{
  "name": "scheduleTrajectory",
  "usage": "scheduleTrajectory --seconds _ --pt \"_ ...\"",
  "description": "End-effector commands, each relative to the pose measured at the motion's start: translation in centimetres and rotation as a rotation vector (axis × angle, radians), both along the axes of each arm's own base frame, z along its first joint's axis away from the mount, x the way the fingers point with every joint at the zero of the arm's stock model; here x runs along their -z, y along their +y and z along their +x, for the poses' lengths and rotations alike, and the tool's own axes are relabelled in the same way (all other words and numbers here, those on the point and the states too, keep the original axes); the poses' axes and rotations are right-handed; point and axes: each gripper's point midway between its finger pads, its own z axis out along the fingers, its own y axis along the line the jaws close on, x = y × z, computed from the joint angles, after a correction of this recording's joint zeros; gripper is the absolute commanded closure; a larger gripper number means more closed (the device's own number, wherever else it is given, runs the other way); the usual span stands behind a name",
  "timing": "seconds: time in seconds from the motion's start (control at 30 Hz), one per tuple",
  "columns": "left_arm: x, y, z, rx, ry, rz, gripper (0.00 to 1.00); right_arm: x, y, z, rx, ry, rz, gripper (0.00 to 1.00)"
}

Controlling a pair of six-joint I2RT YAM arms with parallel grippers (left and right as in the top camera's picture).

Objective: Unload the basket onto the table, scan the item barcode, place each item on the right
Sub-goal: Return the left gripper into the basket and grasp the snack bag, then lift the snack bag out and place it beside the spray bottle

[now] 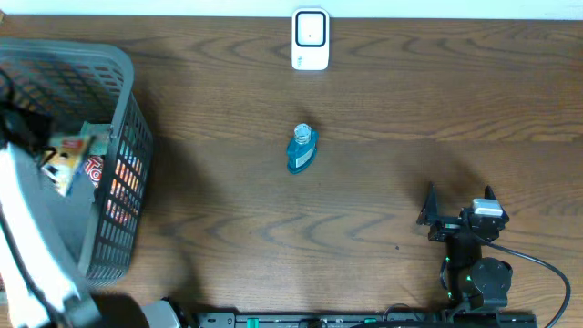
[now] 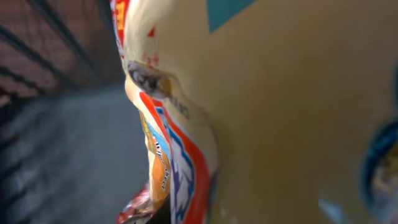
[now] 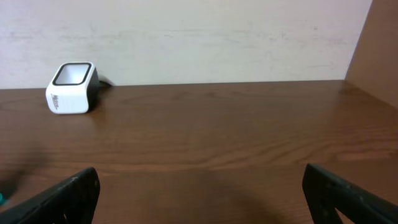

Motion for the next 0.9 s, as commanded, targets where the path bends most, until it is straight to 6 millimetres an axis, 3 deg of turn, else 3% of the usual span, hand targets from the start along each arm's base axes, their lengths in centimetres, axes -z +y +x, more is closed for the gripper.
scheduleTrajectory --seconds 0.0,0.13,0.27,0.33,0.43,0.53,0.6,0.67,0.87 --pt "-4.3 -0.7 -1.7 -0.015 -0.101 0.072 0.93 0.1 0.3 0.0 -0.014 0.003 -0.011 0.01" --pt "-8.6 -3.1 -3.1 0.036 -0.251 0.106 0.93 0.1 0.3 0.0 -0.013 0.003 -0.011 0.01" --pt "-12.2 -6.0 -2.5 0.163 -0.425 0.092 0.92 0.1 0.3 0.0 -0.013 0.003 -0.011 0.01" --pt "-15.2 -9.2 -1.0 0.353 -0.567 0.070 0.92 0.1 0.3 0.0 -0.013 0.003 -0.011 0.01" --pt "-20.3 -15.7 0.4 0.799 -0.780 0.092 0.93 0.1 0.3 0.0 -0.013 0.003 -0.011 0.01" --pt "-23.8 -21.9 -0.9 1.246 -0.935 0.160 0.93 0.1 0.3 0.0 -0.013 0.003 -0.011 0.01" --pt "-24.5 -24.9 -2.3 1.487 -0.997 0.193 0.93 0.1 0.3 0.0 -0.013 0.003 -0.011 0.01" --pt "-24.2 -26.6 -3.0 1.620 -1.021 0.183 0.93 0.1 0.3 0.0 -0.013 0.003 -0.011 0.01" --pt "-21.7 -27.9 -1.8 1.665 -0.997 0.020 0.92 0.1 0.3 0.0 -0.013 0.003 -0.011 0.01"
